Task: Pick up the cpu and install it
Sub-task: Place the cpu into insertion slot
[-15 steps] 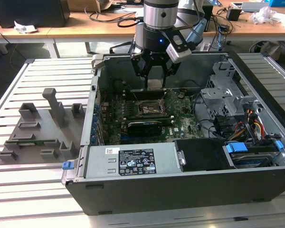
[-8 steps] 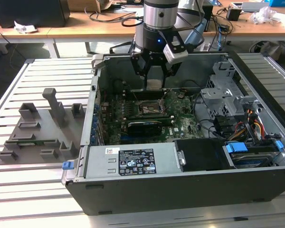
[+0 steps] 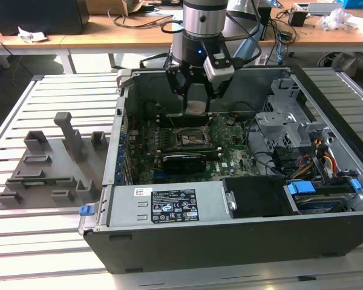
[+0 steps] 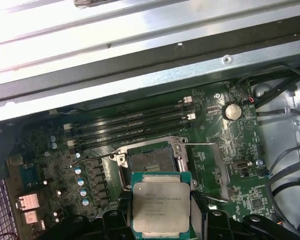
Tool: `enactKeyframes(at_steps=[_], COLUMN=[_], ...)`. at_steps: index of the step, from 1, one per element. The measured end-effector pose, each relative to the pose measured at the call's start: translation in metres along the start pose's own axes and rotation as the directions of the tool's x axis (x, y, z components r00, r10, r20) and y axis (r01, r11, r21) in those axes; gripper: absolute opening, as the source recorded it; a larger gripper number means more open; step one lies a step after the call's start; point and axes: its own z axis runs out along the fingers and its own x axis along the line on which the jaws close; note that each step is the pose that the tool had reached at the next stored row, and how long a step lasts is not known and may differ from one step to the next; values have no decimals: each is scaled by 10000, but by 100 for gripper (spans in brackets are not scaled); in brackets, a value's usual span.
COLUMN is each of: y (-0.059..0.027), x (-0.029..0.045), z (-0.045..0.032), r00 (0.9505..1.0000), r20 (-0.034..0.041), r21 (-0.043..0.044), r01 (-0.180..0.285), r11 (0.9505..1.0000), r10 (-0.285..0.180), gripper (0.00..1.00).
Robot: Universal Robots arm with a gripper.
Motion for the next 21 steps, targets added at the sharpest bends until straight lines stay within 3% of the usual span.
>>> enactKeyframes(at_steps=[13,21], y=[0,0], x=[0,0], z=[2,3], r00=[9925,9778], r20=[-34,-60], r21=[-16,-25], r01=[-1220,-2097], r11=[9925,9778], r10=[1220,2097], gripper=[55,55])
